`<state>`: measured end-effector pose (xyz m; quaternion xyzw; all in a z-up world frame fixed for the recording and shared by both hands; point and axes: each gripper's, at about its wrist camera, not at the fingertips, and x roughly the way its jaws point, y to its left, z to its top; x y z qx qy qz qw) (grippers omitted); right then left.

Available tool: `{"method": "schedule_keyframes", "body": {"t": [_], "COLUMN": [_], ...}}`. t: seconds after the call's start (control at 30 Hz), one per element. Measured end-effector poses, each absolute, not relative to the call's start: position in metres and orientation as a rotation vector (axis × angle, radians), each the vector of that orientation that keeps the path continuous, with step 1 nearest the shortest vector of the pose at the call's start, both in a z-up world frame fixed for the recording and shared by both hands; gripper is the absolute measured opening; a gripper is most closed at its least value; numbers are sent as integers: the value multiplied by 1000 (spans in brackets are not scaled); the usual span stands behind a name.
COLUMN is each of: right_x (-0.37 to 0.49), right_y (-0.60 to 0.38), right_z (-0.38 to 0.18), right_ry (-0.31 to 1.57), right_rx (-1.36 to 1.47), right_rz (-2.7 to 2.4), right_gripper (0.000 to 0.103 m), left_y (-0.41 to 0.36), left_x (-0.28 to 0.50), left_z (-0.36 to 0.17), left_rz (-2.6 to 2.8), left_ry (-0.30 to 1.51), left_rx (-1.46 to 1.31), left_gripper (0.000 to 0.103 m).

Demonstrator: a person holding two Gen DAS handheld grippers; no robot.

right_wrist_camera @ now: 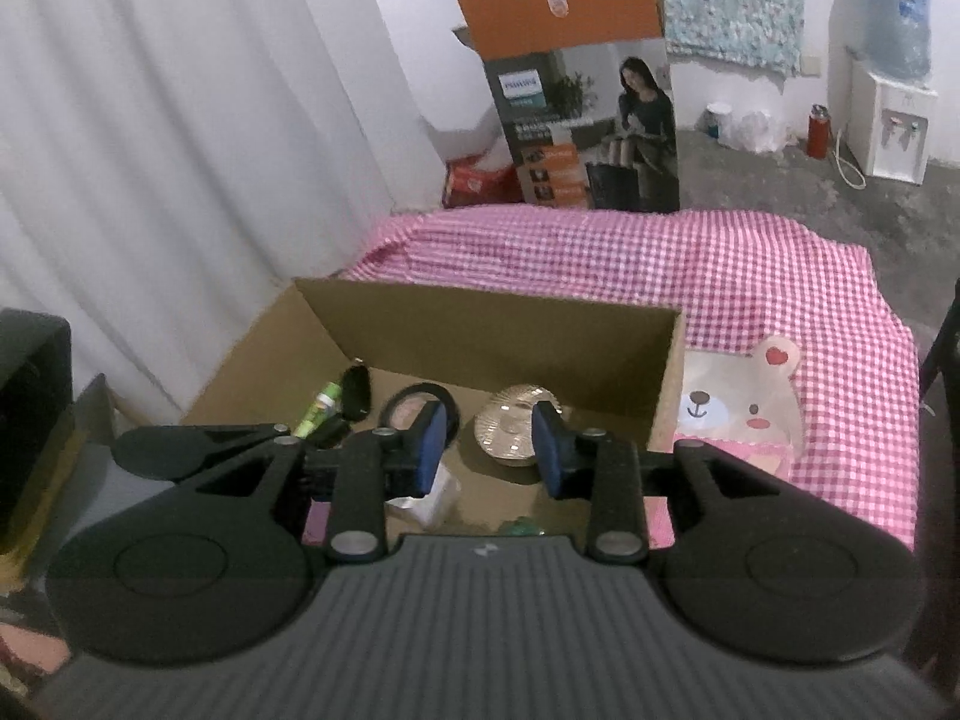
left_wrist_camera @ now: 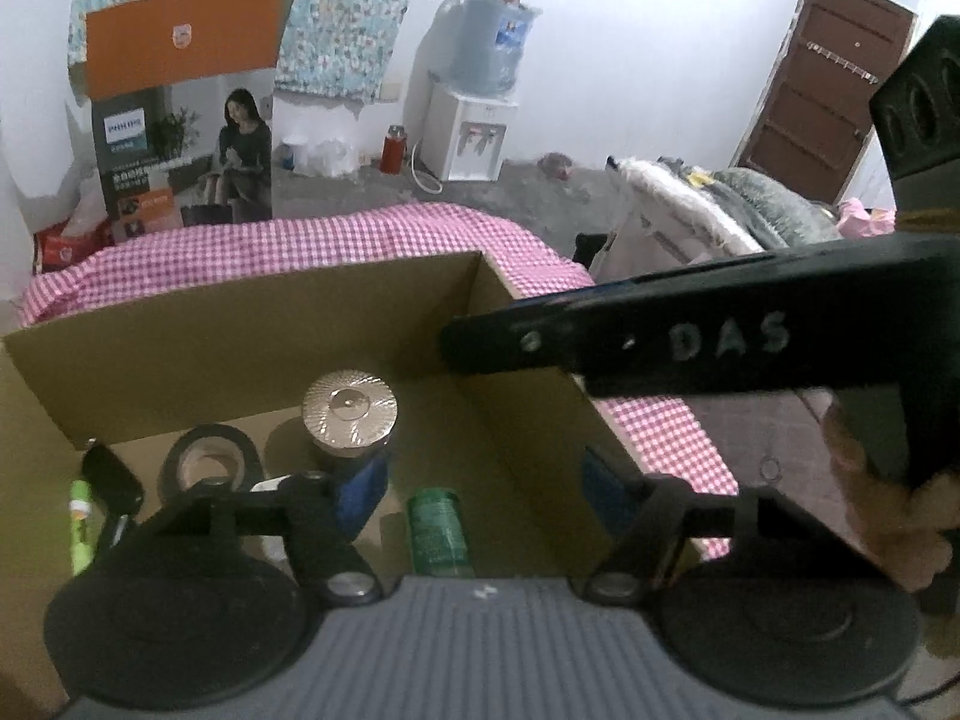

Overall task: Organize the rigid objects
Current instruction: 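Withdraw the open right gripper from the box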

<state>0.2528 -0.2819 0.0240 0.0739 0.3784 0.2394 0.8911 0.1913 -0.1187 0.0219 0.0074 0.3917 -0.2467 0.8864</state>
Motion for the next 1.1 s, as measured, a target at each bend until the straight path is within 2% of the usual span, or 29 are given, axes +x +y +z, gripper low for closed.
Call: {"method": "schedule_keyframes", "body": {"t": [0.13, 0.23, 0.43, 0.8, 1.1], "right_x": [232, 220, 218, 259, 288], "right_y": [-280, -274, -249, -203, -184], "right_z": [46, 58, 51, -5, -54], "right_ry": [761, 772, 932, 1327, 1518], "right_rx": [149, 136, 114, -30, -92], "right_rz": [523, 542, 577, 423, 305], "right_gripper": [34, 41, 42, 41, 41], "left_y": [-96, -73, -12, 81, 132], "left_x": [159, 132, 83, 44, 44], "left_z": [39, 52, 73, 63, 46], "left_rz": [-530, -522, -436, -208, -164], "left_ry": [752, 702, 589, 477, 474], "left_rx": [16, 14, -8, 5, -68], "left_gripper": [87, 91, 101, 103, 103]}}
